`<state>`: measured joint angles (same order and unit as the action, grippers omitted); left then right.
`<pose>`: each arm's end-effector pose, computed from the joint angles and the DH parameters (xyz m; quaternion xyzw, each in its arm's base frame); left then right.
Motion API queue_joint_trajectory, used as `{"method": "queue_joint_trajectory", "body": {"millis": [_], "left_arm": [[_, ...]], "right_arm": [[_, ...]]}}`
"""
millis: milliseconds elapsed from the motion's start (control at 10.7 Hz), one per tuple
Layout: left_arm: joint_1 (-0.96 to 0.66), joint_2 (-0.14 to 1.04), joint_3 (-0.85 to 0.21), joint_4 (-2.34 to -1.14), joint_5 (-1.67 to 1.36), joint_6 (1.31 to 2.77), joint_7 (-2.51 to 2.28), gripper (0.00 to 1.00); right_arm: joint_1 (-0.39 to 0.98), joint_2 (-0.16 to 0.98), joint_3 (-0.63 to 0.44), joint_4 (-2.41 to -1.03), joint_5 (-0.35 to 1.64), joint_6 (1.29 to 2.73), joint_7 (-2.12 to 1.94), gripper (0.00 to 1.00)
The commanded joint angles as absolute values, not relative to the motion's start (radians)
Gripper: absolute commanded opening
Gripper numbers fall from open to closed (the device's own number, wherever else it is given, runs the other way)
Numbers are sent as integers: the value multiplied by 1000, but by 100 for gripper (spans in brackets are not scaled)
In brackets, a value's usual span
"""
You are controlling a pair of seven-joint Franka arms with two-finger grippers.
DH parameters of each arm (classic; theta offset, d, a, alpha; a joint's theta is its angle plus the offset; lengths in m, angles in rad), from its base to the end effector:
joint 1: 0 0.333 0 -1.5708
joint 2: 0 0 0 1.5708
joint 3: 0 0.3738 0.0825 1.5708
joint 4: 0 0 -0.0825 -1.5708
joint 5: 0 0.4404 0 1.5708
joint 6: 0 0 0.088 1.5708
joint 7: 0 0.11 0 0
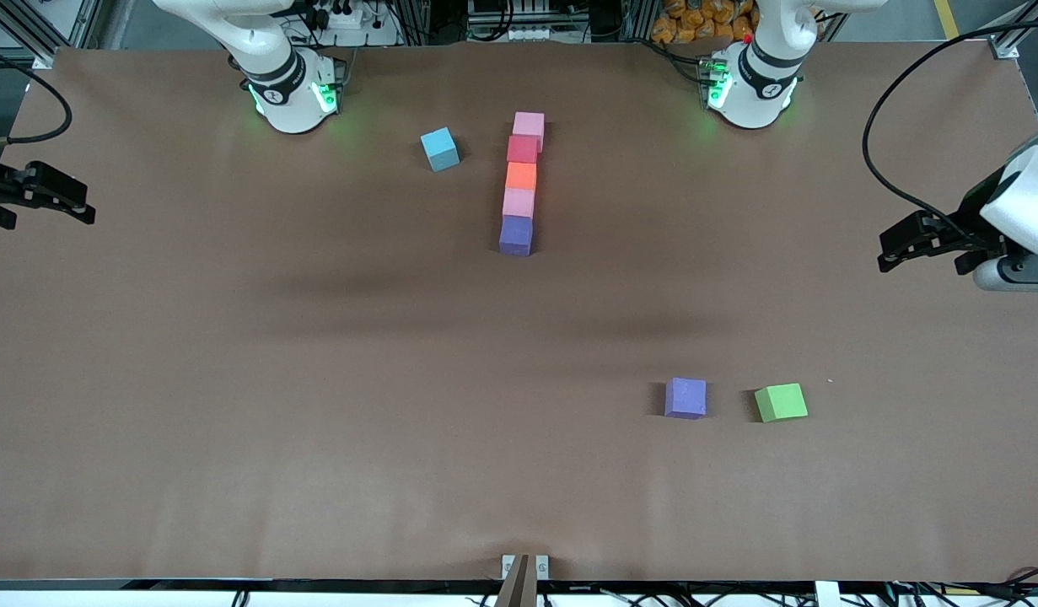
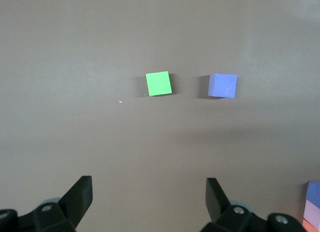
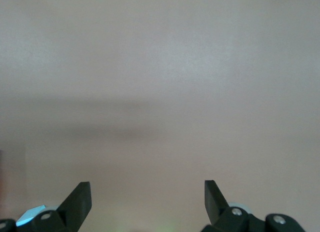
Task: Arrange blocks into number 1
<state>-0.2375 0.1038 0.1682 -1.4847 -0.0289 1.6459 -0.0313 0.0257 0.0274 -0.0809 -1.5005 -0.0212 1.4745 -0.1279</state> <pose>0.6540 -0.0548 0.6671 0.9994 -0.0190 0.0291 0.0072 0.6101 -0.0354 0.6913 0.9989 0.0356 -0.0276 0.0092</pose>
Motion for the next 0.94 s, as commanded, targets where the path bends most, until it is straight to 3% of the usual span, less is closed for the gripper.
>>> {"method": "queue_joint_trajectory", "body": {"millis": [0, 188, 844], "left_arm": [[-239, 48, 181, -1482, 3, 1617, -28, 100], [-239, 44, 108, -1491, 17, 1588, -95, 100], [-147, 41, 25, -1480, 25, 1582, -60, 100]], "right_arm": [[18, 21, -78, -1493, -15, 1460, -141, 100], [18, 21, -78, -1493, -15, 1460, -141, 100], [20, 21, -78, -1493, -14, 1460, -141, 100]]}}
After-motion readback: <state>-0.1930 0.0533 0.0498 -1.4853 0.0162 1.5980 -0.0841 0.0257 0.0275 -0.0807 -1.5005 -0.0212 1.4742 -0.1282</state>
